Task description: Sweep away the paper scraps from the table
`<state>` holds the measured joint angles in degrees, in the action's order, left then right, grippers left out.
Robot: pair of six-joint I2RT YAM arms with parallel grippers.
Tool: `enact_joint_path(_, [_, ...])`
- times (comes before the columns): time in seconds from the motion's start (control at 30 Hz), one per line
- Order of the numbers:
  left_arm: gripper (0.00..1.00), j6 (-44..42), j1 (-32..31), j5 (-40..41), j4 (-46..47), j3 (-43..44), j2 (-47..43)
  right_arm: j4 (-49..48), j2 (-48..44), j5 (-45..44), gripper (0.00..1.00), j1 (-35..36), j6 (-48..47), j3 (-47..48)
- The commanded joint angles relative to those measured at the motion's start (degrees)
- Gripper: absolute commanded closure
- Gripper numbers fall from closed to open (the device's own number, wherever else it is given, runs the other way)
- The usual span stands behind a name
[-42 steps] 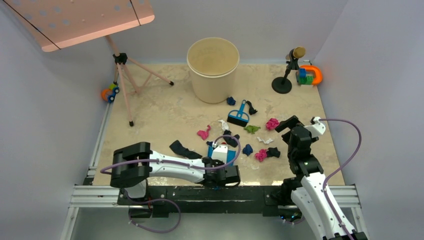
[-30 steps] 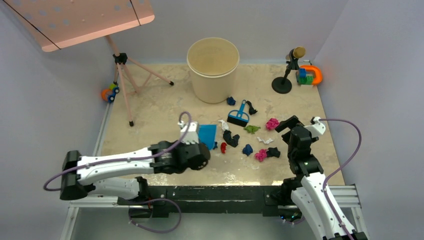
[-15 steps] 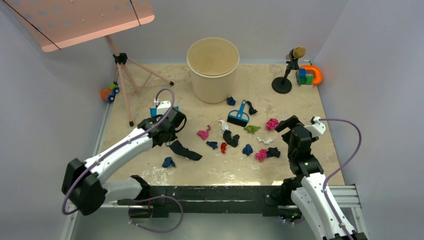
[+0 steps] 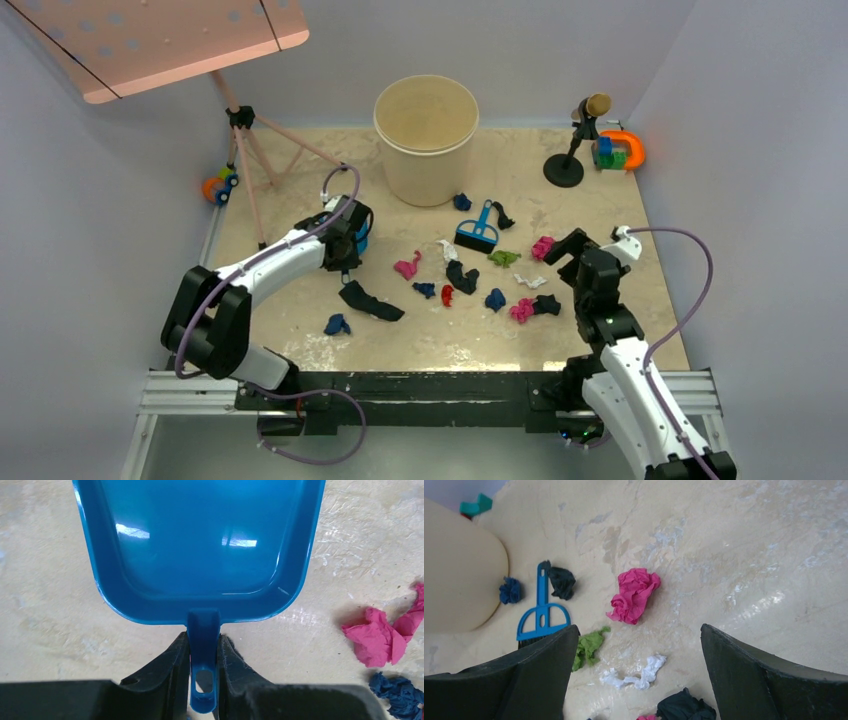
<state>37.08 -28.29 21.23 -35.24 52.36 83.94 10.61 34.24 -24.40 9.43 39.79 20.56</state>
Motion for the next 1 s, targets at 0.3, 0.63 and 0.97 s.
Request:
enact_joint_path(0.3, [0.29, -4.9, 1.1, -7.4, 11.3, -5.9, -9.4, -10.1, 25.5, 8.7, 0.13, 10.9, -3.6, 17.3])
enact_joint_path(0.63, [0.26, -5.5, 1.0, -6.9, 17.4, -11.3, -16.6, 2.3, 58.2, 2.1, 0.33, 17.2, 1.2, 45.6])
enact_joint_path(0.97, [0.26, -4.9, 1.0, -6.0, 20.3, -15.7, -24.6, 9.7, 73.5, -0.5, 0.37, 17.7, 3.0, 57.7])
